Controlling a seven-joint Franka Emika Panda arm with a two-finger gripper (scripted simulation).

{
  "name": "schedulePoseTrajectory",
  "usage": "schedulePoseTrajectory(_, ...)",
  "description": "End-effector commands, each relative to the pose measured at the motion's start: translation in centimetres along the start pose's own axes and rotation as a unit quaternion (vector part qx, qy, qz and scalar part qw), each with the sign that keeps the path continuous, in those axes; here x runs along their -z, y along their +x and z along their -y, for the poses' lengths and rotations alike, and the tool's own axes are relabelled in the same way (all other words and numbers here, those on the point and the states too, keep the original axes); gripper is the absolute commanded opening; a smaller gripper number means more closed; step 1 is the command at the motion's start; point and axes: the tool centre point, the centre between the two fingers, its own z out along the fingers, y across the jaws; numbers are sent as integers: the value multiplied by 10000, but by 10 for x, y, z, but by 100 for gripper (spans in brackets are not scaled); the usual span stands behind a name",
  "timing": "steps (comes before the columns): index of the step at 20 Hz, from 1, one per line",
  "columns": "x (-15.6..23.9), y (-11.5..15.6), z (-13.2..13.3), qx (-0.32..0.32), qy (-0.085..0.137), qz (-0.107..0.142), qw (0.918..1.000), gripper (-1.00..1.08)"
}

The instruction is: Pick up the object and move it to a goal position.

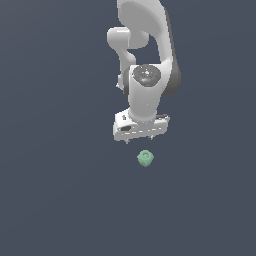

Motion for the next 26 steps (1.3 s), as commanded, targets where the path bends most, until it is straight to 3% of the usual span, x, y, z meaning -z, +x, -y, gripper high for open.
schedulePoseTrajectory(1,-5,3,2,236,-9,0,9997,100)
schedulePoseTrajectory(8,-26,14,11,1179,-35,-10,9930,100)
schedulePoseTrajectory(17,-54,26,24,2402,-45,-31,9707,100)
schedulePoseTrajectory(26,-68,32,31,2991,-41,-47,9542,100)
